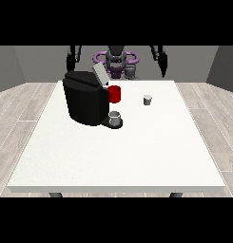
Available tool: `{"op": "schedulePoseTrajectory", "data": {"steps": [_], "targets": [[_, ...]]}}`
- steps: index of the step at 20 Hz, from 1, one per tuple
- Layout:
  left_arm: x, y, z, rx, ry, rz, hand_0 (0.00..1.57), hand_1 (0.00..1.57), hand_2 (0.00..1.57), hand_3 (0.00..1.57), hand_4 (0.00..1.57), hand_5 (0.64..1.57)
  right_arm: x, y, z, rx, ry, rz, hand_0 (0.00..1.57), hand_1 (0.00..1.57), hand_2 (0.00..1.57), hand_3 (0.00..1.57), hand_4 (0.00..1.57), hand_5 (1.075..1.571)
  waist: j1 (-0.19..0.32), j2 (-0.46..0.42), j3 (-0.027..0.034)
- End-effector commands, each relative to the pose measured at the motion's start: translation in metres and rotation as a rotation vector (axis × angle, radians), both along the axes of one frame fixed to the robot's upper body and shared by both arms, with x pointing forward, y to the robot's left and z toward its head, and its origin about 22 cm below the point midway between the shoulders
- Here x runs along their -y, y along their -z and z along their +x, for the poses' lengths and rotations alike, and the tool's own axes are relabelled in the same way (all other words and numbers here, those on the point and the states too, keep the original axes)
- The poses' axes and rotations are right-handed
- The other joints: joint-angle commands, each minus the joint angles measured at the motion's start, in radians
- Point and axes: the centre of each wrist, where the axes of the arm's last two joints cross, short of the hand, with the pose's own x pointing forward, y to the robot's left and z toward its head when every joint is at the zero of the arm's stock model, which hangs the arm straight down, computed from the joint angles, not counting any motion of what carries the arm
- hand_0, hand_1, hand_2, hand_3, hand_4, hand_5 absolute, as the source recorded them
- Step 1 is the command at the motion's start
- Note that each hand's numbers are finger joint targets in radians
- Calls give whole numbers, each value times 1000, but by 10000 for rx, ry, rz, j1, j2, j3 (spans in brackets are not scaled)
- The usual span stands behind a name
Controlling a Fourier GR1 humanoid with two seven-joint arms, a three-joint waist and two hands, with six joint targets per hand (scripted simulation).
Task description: Insert the coffee pod into the coffee machine and close the lid
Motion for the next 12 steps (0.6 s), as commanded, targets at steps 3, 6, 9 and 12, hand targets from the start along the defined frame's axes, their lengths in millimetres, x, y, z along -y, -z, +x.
{"op": "schedulePoseTrajectory", "data": {"steps": [3, 6, 9, 12], "targets": [[5, 3, -4, 666, 507, -7, 0, 0, 0, 0, 311, 1571, -8, 14, -4, -541, -75, -7, 0, 0, 0, 0, 128, 1571, -19, -399, -104], [29, 1, -14, 1377, 1403, -426, 0, 0, 0, 0, 311, 1571, 3, 27, -13, -632, 134, 22, 0, 0, 0, 0, 128, 1571, 107, -646, -101], [2, 11, -17, 861, 1172, 1071, 0, 0, 0, 0, 213, 1571, -13, 15, -13, 577, 1678, 580, 0, 0, 0, 0, 95, 1571, -499, -876, -105], [-10, -12, 10, 1354, 1232, 1994, 0, 0, 0, 0, 0, 1571, -1, 3, 6, 1275, 1582, 644, 0, 0, 0, 0, 145, 1571, -470, -120, -102]]}}
